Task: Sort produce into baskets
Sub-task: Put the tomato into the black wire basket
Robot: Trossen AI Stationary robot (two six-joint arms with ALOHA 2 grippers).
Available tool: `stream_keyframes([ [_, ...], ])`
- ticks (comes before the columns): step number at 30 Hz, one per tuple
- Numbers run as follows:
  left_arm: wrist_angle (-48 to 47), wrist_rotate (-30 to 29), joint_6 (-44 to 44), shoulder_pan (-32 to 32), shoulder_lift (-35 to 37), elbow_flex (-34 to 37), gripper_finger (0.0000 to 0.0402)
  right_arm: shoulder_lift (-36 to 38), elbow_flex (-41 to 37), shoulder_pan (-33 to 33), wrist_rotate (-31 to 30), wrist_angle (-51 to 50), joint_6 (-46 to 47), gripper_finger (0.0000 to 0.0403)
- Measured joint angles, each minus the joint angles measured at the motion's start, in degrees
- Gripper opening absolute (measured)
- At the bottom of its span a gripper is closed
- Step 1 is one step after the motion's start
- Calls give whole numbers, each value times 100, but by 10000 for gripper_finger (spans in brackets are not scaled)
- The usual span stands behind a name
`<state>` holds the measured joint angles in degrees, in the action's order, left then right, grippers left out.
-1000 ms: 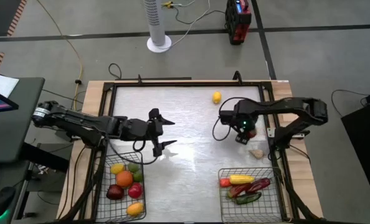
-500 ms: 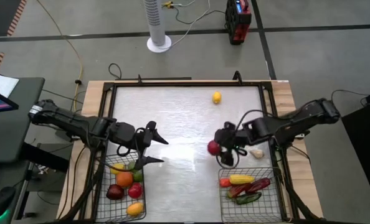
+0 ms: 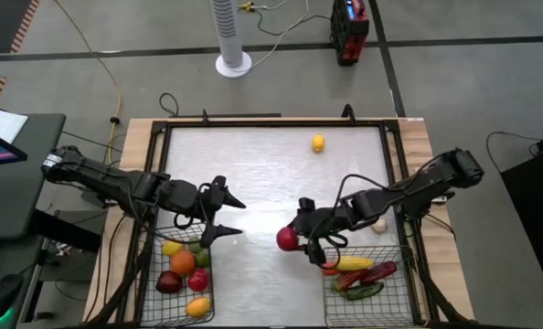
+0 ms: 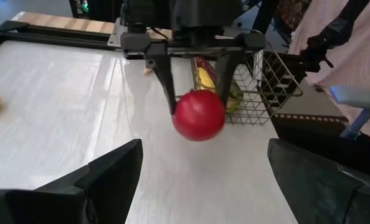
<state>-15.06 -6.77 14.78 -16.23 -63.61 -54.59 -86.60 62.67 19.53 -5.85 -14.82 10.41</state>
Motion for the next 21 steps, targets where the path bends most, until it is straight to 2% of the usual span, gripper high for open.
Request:
stream_keyframes([
  [6,-79,-370,-138,-4,74,-25,333,-304,0,2,40,1538,-582,321],
  [8,-151,-798,-240,6,156,-182,333,-520,1,-8,79,2337,-881,321],
  [11,-224,-1827,-456,15,240,-437,333,-938,139,-134,326,3179,-1222,322],
  [13,-231,-2403,-510,26,275,-549,333,-1274,364,-237,527,3396,-1332,322],
  [16,-210,-2911,-512,140,275,-779,333,-1817,869,-341,699,3475,-1504,322],
  [21,15,-3020,-515,397,267,-868,333,-2676,1812,-360,748,3486,-1979,322],
])
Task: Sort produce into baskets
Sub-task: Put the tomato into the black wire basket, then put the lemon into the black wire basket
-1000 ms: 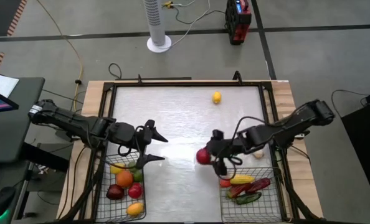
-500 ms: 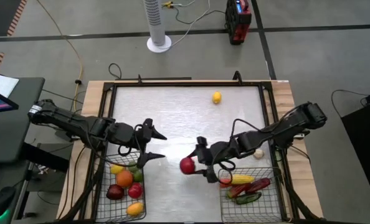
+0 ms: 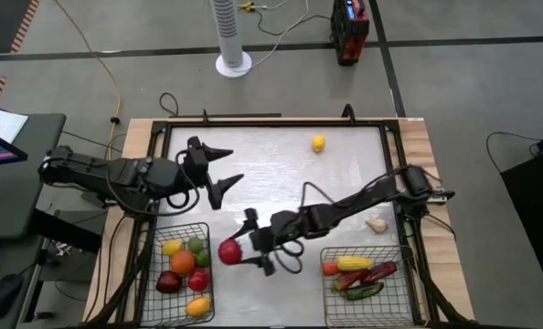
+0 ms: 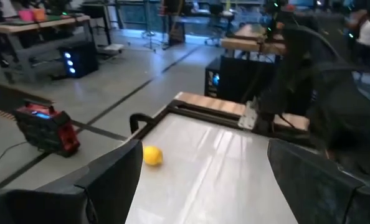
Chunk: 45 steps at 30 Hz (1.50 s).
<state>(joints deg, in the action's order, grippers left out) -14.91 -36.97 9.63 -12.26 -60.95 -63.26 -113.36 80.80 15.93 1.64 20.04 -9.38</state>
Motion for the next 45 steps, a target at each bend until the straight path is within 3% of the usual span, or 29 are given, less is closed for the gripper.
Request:
stream_keyframes([
  [11,373,72,-477,141,2,-204,333,-1397,1669,3,139,390,-462,322],
  [21,401,223,-486,141,-2,-339,333,-2242,2656,-134,128,380,-463,323],
  [26,435,225,-472,141,-2,-339,333,-2494,2966,-247,17,-27,-414,357],
  [29,422,225,-470,141,-2,-339,333,-2486,2994,-295,8,-223,-396,390],
  [35,362,228,-470,141,-2,-339,333,-2238,2996,-296,3,-661,-325,381],
  [41,150,733,-378,110,-2,-339,333,-1251,2975,-444,-501,-2820,-591,385],
  [45,-84,804,-407,43,-1,-301,333,-457,2469,-636,-620,-3954,-329,385],
])
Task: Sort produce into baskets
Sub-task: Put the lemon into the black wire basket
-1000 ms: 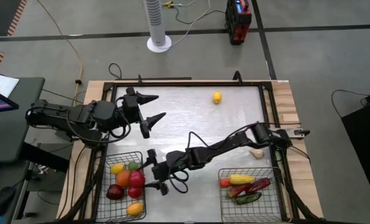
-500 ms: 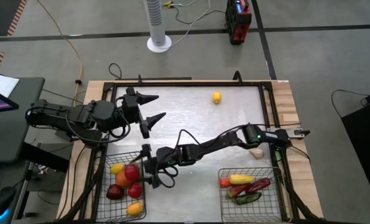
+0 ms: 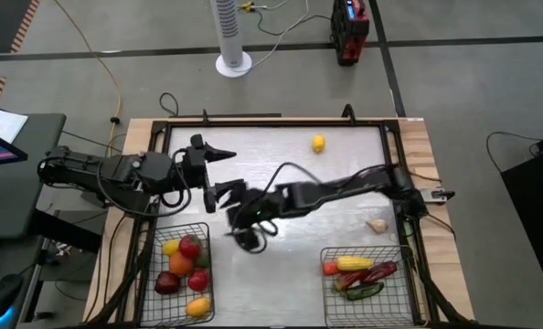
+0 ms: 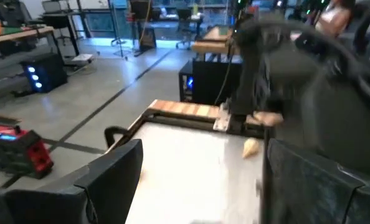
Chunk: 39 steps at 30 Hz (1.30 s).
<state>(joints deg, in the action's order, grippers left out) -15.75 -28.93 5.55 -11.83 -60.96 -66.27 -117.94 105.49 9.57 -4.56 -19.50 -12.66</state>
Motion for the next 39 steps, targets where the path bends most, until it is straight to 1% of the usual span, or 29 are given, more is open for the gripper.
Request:
stream_keyframes([
  [3,-15,-74,-30,0,5,246,333,665,-910,-91,-251,-279,285,384],
  [5,-38,-119,-18,50,-3,443,333,1204,-1727,-125,-534,-198,458,380],
  [7,79,-118,50,160,-19,653,333,1786,-2520,-150,-861,132,598,375],
  [9,225,82,142,381,-108,812,333,2381,-3271,-184,-1111,397,718,371],
  [12,443,692,304,834,-324,939,333,3184,-4126,-257,-1193,715,948,366],
  [15,746,1169,381,1320,-657,939,333,3884,-4740,-358,-1193,829,1126,366],
  [18,1189,1699,422,1823,-1134,915,333,4467,-5174,-461,-1214,803,1216,366],
  [22,1576,2078,437,2349,-1886,724,333,5162,-5579,-580,-1228,772,1272,366],
  [26,1688,2485,436,2742,-2725,323,333,5873,-5834,-710,-1229,735,1234,366],
  [31,1636,2837,207,2979,-3841,-516,333,6691,-6013,-841,-1228,853,1001,366],
  [36,1450,3116,-92,3158,-4870,-1643,333,7142,-6363,-875,-1210,861,992,366],
  [39,1113,3156,-313,3283,-5427,-2308,333,7251,-6677,-849,-1220,1126,1045,365],
])
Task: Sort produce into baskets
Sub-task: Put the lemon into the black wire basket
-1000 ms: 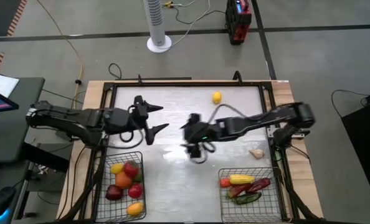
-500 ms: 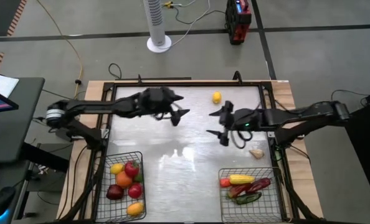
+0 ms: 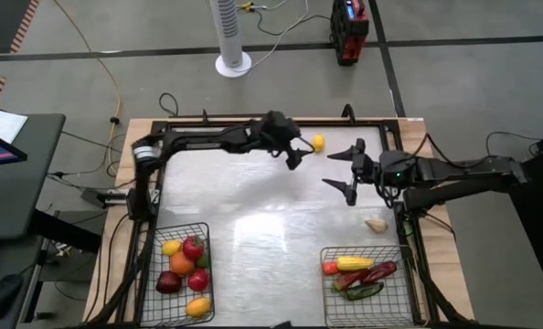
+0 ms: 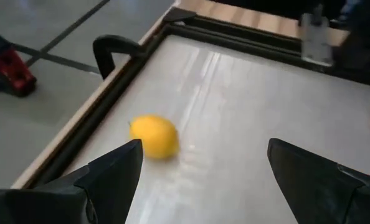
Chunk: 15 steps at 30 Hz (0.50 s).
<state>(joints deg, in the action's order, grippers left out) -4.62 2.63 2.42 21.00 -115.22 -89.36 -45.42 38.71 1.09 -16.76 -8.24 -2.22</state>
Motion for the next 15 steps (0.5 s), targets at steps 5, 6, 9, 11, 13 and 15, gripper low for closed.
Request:
stream_keyframes([
  [5,-127,-39,152,174,-799,-863,333,45,-96,-175,-144,86,-66,365],
  [6,-157,-39,256,199,-941,-994,333,76,-98,-214,-144,88,-66,365],
  [9,-202,-27,564,260,-1355,-1378,333,138,-98,-285,-144,121,-69,365],
  [11,-203,-26,739,294,-1603,-1604,333,169,-98,-285,-142,106,-74,365],
  [13,-228,-25,803,313,-1768,-1747,333,196,-98,-279,-141,100,-81,365],
  [15,-193,-52,831,323,-1924,-1908,333,209,-98,-235,-144,91,-80,365],
])
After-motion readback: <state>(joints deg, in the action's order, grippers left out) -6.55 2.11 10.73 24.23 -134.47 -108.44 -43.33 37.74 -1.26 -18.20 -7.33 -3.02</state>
